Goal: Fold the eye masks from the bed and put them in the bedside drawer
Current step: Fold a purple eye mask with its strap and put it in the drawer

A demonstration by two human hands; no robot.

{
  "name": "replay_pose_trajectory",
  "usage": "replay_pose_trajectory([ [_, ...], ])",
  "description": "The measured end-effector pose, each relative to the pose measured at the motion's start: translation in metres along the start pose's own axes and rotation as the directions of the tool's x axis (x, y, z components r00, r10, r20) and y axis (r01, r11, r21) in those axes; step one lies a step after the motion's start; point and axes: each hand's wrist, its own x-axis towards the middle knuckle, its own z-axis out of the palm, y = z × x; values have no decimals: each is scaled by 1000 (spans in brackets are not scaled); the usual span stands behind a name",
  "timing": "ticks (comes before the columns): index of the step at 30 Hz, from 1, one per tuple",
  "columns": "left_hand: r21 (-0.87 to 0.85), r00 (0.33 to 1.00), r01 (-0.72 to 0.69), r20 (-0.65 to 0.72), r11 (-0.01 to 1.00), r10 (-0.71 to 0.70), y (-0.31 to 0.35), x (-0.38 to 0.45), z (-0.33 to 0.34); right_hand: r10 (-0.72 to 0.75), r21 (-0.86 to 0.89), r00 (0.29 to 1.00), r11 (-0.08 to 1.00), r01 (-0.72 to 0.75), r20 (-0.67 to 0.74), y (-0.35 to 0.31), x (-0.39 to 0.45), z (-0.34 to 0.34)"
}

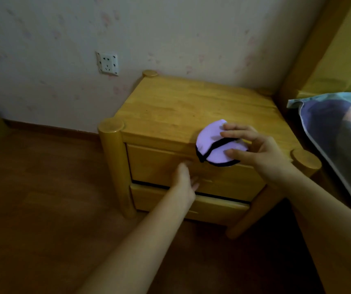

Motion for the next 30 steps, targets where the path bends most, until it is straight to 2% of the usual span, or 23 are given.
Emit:
replay_pose_trajectory([
  [8,34,994,31,103,999,-35,4,2,3,17,-19,1000,1000,-17,14,24,-8,12],
  [13,37,999,1,40,999,-2,-10,-6,-4,79,-10,996,997,-79,-31,20,-6,18],
  [19,259,1000,19,15,966,-23,-27,-35,-38,198,37,979,980,-196,-41,-1,-12,10],
  [22,486,985,71,103,871,-137,-19,-57,-53,222,-4,974,975,-223,-36,-7,-20,7],
  [23,613,973,36,159,789,-167,-11,-66,-55,220,-21,975,975,-221,-38,-7,-23,8],
  [24,734,963,-66,225,676,-150,-1,-73,-56,212,-33,976,976,-213,-42,-6,-25,9],
  [25,800,948,-239,316,550,-48,9,-79,-54,204,-42,978,978,-206,-46,-5,-28,11],
  [26,803,891,-449,432,392,136,19,-83,-50,198,-49,979,978,-200,-52,-4,-29,13],
  [27,769,761,-621,545,153,351,30,-85,-46,193,-55,979,979,-196,-64,-3,-30,15],
  [28,726,594,-676,639,-128,488,40,-88,-43,184,-63,980,980,-189,-80,-2,-32,17],
  [29,695,487,-631,701,-344,521,49,-90,-39,171,-75,980,981,-179,-98,-1,-33,20],
  [30,685,472,-560,726,-466,500,55,-89,-39,158,-86,981,982,-168,-113,-1,-33,22],
])
